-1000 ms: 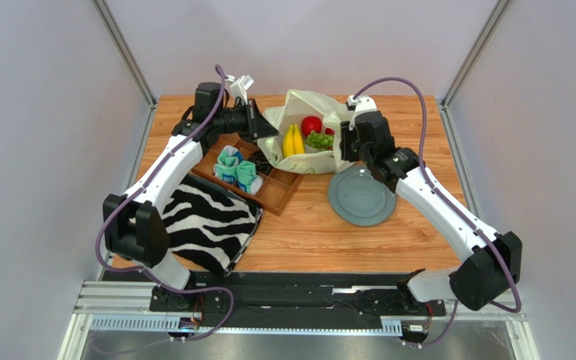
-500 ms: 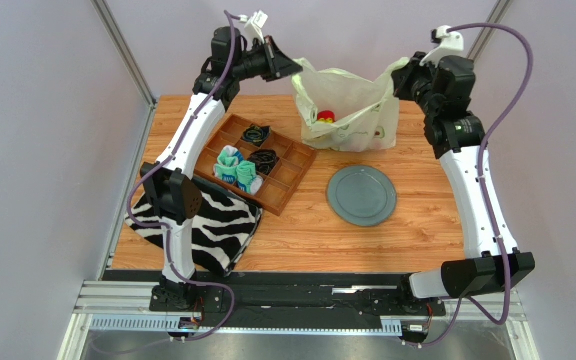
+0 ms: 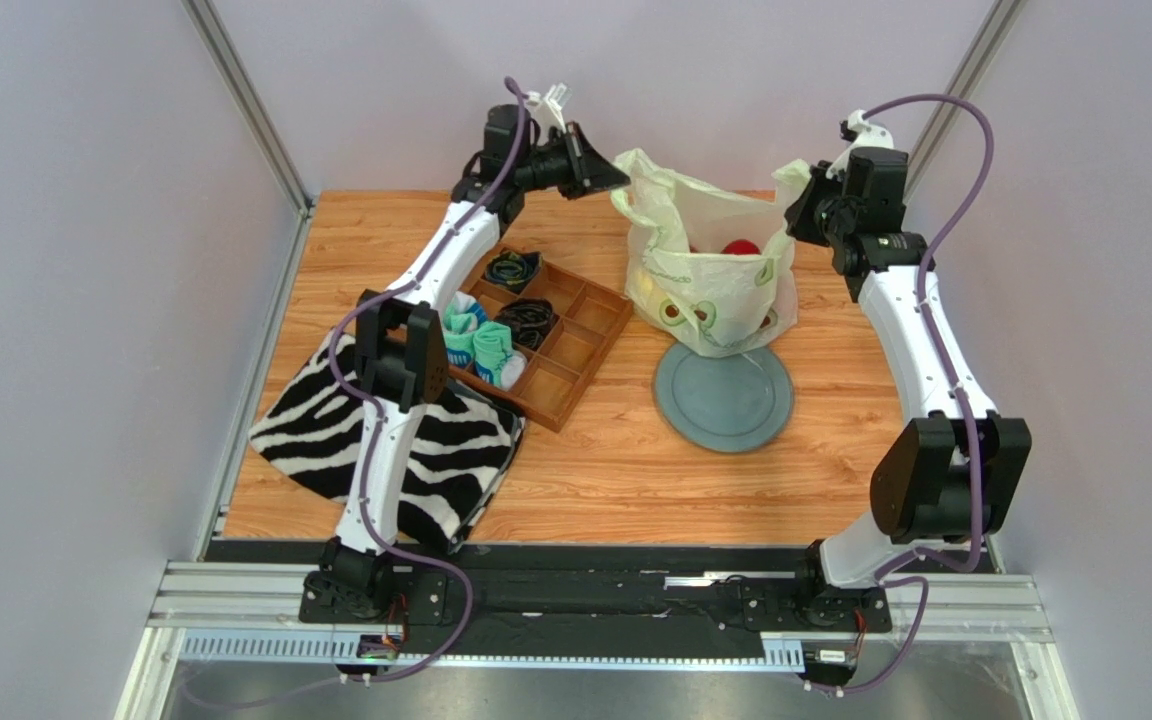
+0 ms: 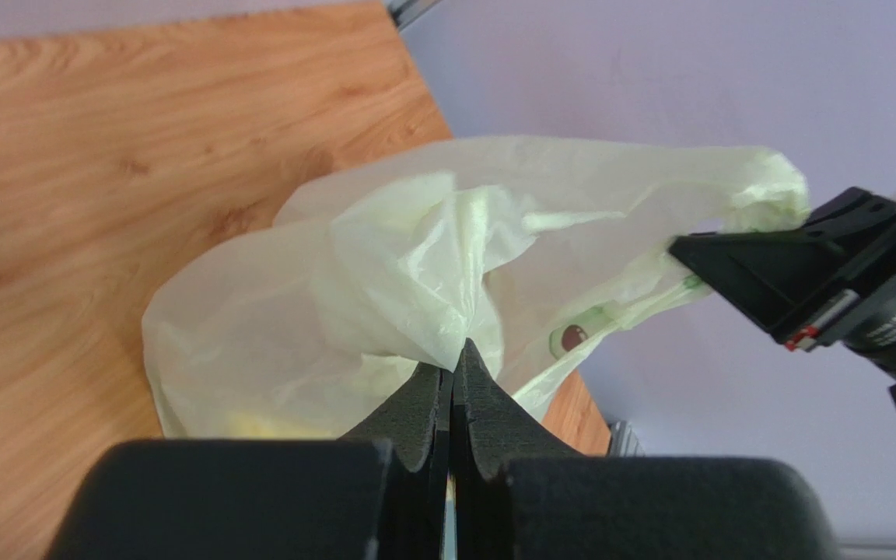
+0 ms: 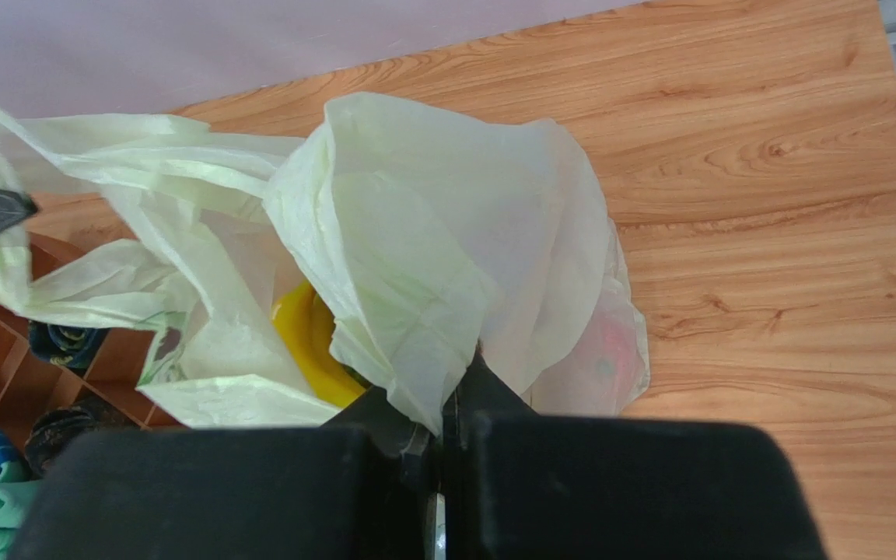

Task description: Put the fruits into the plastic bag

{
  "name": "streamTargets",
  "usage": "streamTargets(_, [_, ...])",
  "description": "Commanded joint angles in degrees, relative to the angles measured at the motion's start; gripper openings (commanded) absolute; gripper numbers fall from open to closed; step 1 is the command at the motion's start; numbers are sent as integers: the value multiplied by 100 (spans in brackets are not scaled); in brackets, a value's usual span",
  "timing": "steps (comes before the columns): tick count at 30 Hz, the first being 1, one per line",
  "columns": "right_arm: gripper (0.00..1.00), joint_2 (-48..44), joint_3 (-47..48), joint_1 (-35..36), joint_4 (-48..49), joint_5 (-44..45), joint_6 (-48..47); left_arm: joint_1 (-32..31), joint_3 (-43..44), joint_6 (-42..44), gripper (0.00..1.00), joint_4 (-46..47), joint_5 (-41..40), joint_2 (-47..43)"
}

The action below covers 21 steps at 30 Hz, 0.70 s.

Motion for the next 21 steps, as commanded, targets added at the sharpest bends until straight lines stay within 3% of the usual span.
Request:
streamTargets(1, [1, -193, 200, 8, 306, -214, -5, -142, 106, 315, 0, 352, 197, -331])
streamTargets(3, [3, -184, 279, 8, 245, -258, -14, -150, 80, 439, 2, 317, 119, -437])
streamTargets(6, [14, -246, 306, 8, 192, -355, 4, -151, -78, 755, 22, 221, 22, -683])
streamTargets(7, [25, -263, 306, 8, 200, -381, 4, -151, -139, 930, 39, 186, -5, -840])
streamTargets(9, [45, -369, 280, 8, 174, -399, -5, -151, -368, 1124, 57, 98, -136, -1034])
streamTargets(10, [63, -421, 245, 8, 157, -399, -5, -151, -473, 1334, 70, 80, -207, -1270])
streamTargets(11, [70, -526, 209, -1, 148, -399, -22, -151, -726, 1449, 76, 54, -381, -1394])
streamTargets(12, [85, -693, 113, 8, 139, -382, -40, -151, -1042, 1781, 87, 53, -609, -1874])
streamTargets(14, [89, -947, 25, 8, 130, -338, -84, -142, -1623, 2046, 95, 176, -962, -2420])
streamTargets(21, [94, -1913, -485, 8, 121, -13, -119, 7, -3827, 2338, 96, 625, -2253, -4162])
